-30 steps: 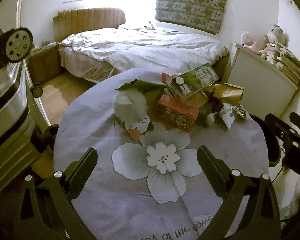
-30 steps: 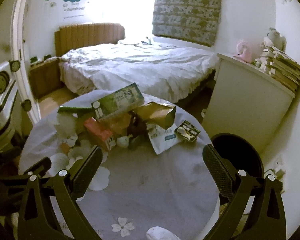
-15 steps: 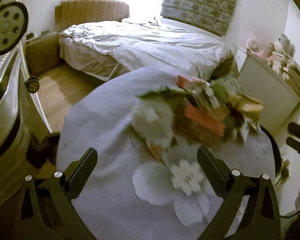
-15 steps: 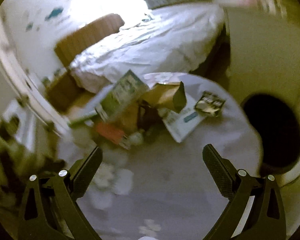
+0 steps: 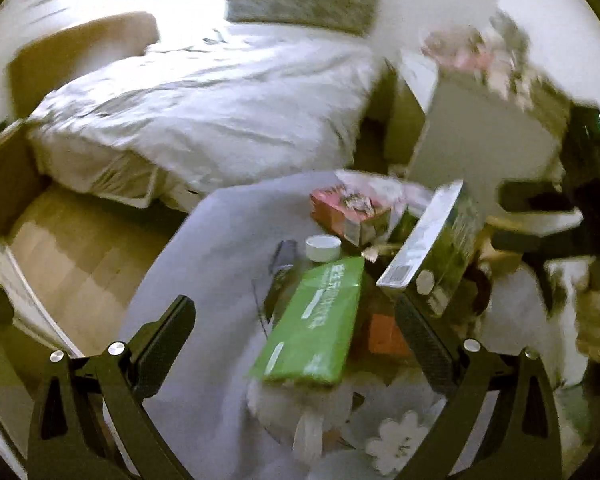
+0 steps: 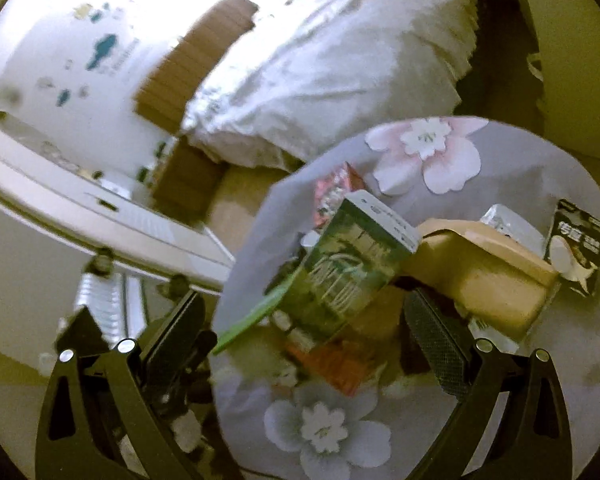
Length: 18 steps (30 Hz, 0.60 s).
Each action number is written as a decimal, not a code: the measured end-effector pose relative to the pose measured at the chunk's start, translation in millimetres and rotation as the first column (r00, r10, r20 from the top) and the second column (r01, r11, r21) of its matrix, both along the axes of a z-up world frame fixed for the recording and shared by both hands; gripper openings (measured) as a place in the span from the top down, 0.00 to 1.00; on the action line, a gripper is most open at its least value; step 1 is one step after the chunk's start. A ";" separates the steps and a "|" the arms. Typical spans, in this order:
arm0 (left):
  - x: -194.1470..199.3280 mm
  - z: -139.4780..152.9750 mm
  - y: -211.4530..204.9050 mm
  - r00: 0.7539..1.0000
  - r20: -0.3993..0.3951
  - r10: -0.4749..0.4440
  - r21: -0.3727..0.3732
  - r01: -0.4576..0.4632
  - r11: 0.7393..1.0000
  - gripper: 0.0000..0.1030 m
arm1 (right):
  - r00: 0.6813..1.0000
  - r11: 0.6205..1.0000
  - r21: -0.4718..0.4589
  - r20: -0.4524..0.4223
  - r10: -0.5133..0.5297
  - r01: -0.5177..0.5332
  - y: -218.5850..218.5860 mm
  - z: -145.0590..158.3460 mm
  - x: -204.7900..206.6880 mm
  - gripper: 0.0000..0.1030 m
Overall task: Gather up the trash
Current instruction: 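Grasp the green wrapper with the left tool while the right tool grasps the green milk carton, then carry both items to the black bin and open both tools to drop them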
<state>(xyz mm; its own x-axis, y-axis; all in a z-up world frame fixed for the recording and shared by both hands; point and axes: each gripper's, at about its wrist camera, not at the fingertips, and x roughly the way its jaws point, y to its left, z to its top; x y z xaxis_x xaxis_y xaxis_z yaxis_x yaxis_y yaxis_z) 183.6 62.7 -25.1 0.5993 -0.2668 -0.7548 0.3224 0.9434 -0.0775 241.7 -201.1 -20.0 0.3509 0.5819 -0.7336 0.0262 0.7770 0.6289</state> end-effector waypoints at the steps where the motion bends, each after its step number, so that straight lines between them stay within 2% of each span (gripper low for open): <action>1: 3.1 -5.7 -8.6 0.999 -0.007 -0.035 0.035 0.035 0.999 0.05 | 1.000 1.000 -0.004 -0.022 0.000 0.000 1.6 -9.2 5.4 0.05; 4: 9.2 -22.6 -26.9 0.997 -0.024 -0.079 0.116 0.081 0.990 0.05 | 0.999 0.999 -0.037 -0.042 -0.002 0.000 9.0 -26.3 17.5 0.06; 6: 12.8 -32.4 -32.4 0.996 -0.038 -0.084 0.134 0.089 0.987 0.15 | 0.999 0.998 -0.066 -0.051 -0.002 -0.001 12.2 -35.2 21.3 0.10; 7: 14.5 -37.1 -33.1 0.996 -0.051 -0.077 0.132 0.084 0.988 0.26 | 0.999 0.998 -0.068 -0.051 -0.005 0.002 13.1 -37.9 21.5 0.14; 8: 16.2 -40.4 -31.2 0.995 -0.067 -0.070 0.124 0.078 0.989 0.36 | 0.999 0.997 -0.073 -0.051 -0.013 0.009 12.0 -41.5 21.3 0.17; 12: 24.7 -52.6 -7.9 0.991 -0.131 -0.004 0.000 0.004 1.000 0.59 | 0.998 0.998 -0.039 -0.026 -0.051 0.050 -1.0 -50.7 15.7 0.24; 14: 24.0 -54.9 1.8 0.990 -0.136 0.027 -0.037 -0.032 0.999 0.71 | 0.998 0.997 -0.030 -0.007 -0.065 0.064 -3.3 -52.2 12.5 0.26; 17: 21.5 -50.9 6.3 0.992 -0.122 0.039 -0.078 -0.049 0.996 0.85 | 0.997 0.997 -0.011 0.019 -0.073 0.074 -7.2 -52.4 3.8 0.29; 18: 18.6 -47.5 7.6 0.993 -0.106 0.049 -0.078 -0.057 0.995 0.86 | 0.997 0.997 -0.001 0.019 -0.072 0.072 -7.1 -51.4 2.5 0.29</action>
